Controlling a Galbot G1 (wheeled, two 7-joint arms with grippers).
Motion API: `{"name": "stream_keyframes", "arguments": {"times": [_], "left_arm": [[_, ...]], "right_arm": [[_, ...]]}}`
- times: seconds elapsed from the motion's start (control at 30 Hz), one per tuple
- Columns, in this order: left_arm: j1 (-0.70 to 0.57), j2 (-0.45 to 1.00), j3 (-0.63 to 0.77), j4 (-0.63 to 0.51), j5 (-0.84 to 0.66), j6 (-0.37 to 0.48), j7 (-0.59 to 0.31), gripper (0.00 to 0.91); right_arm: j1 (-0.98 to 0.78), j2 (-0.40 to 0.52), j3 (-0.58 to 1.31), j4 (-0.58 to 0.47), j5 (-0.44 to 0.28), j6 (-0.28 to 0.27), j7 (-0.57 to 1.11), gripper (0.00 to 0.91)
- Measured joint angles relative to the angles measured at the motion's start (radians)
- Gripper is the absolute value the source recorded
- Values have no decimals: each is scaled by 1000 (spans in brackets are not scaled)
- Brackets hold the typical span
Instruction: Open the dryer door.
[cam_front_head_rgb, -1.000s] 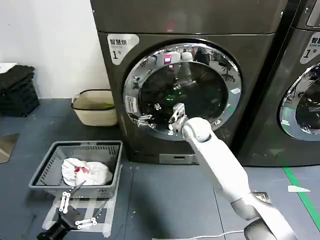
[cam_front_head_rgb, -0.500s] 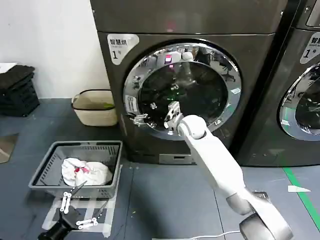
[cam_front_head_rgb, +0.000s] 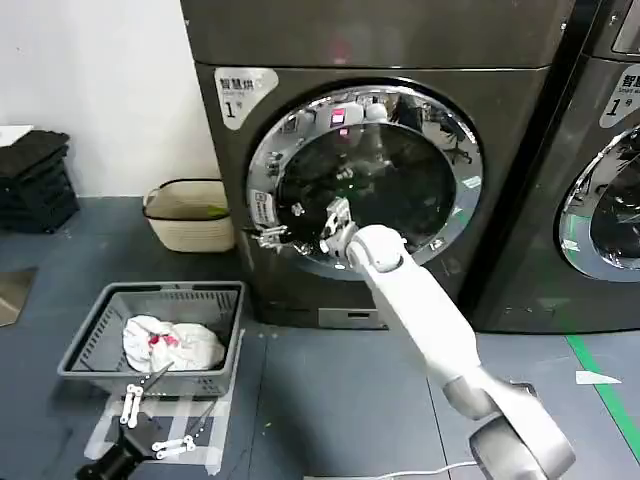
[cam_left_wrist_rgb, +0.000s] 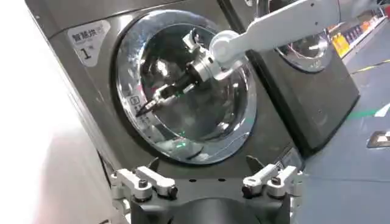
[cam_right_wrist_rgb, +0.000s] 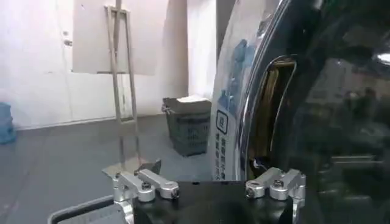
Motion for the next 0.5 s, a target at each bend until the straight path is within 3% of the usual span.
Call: {"name": "stream_keyframes", "arguments": {"times": [0.33, 0.5], "left_arm": [[-2, 1, 1, 3, 0, 0, 0, 907], [-3, 1, 2, 5, -1, 2, -1, 907]], "right_arm": [[-1, -11, -9, 12, 7, -1, -38, 907], [-20, -31, -22, 45, 52, -22, -48, 907]]}}
